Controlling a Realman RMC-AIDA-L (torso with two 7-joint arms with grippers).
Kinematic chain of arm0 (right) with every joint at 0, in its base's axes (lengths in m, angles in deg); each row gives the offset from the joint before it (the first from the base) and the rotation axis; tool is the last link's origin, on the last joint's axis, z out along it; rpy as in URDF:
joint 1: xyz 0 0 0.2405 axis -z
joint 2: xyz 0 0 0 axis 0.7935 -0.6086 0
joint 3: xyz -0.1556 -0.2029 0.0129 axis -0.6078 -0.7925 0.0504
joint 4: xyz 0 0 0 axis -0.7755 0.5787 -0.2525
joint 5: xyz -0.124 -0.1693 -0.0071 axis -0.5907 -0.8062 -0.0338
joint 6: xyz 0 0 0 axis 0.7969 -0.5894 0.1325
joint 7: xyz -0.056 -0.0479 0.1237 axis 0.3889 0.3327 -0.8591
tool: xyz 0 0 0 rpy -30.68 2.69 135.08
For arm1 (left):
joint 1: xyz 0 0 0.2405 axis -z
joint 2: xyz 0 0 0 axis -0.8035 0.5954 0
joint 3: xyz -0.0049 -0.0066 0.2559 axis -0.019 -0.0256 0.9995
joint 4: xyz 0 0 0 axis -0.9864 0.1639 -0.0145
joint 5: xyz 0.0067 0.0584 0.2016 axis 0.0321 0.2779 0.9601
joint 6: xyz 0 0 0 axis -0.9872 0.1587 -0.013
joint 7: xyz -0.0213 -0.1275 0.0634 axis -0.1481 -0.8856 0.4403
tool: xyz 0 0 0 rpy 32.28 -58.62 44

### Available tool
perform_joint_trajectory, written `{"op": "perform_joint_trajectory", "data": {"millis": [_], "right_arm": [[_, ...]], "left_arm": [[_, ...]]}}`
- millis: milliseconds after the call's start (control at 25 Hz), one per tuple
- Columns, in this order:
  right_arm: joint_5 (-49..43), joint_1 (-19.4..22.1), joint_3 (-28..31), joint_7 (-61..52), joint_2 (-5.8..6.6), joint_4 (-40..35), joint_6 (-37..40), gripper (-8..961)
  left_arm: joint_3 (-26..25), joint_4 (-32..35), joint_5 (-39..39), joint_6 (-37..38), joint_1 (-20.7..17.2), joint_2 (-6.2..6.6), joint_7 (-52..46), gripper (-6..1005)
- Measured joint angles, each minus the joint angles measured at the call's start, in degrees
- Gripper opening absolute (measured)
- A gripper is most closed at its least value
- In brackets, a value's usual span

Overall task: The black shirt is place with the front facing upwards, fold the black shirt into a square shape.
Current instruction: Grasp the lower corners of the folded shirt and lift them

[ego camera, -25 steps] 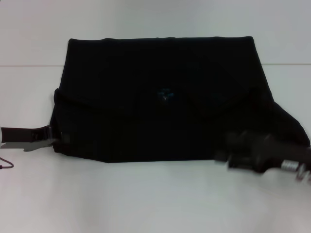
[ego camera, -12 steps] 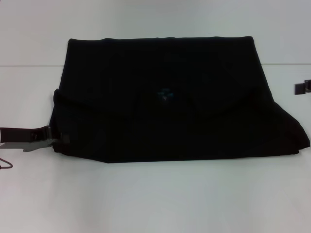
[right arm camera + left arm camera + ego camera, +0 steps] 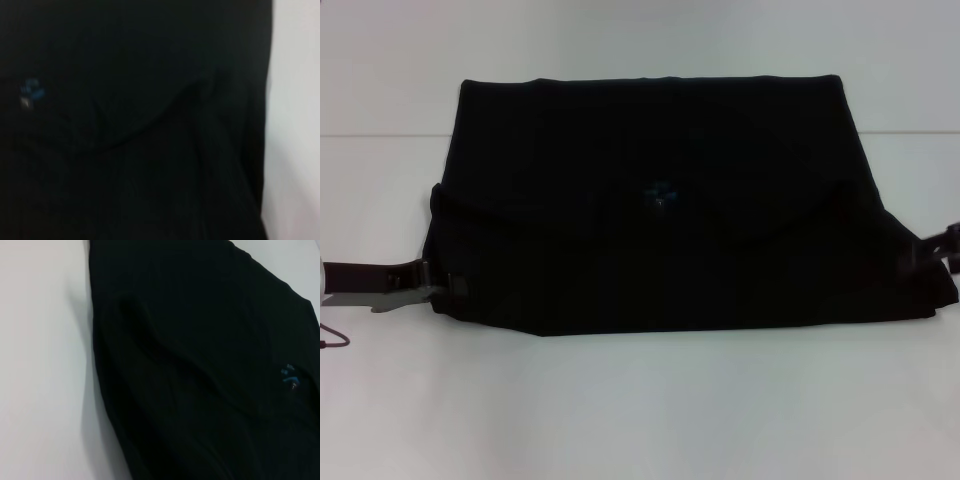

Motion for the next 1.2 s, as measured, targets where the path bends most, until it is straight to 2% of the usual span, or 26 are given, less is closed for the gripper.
{"op": "perform_joint_trajectory", "data": {"millis": [360,560,960,1200], "right_arm": [[-0.08,-0.33,-2.85,1.09,-0.65,3.32,-3.23,792],[-0.01,-0.22,-4.07,2.54,-1.23,2.74,-3.63,788],[-0.12,-0.39,-4.13,3.07,-1.29,2.97,-3.88,560],[0.17,-0.54,-4.02,2.96,-1.36,2.97,-3.60,318]], "left_arm": [[-0.06,0.00,-0.41,0.03,-0.25,-0.09,0.16,42],[-0.09,0.00,-0.48,0.38,-0.22,-0.10,0.18,43],[-0.22,0.10,-0.19,1.01,0.23,-0.15,1.44,42],[-0.04,-0.05,-0.09,0.92,0.73,-0.49,2.10,43]]}}
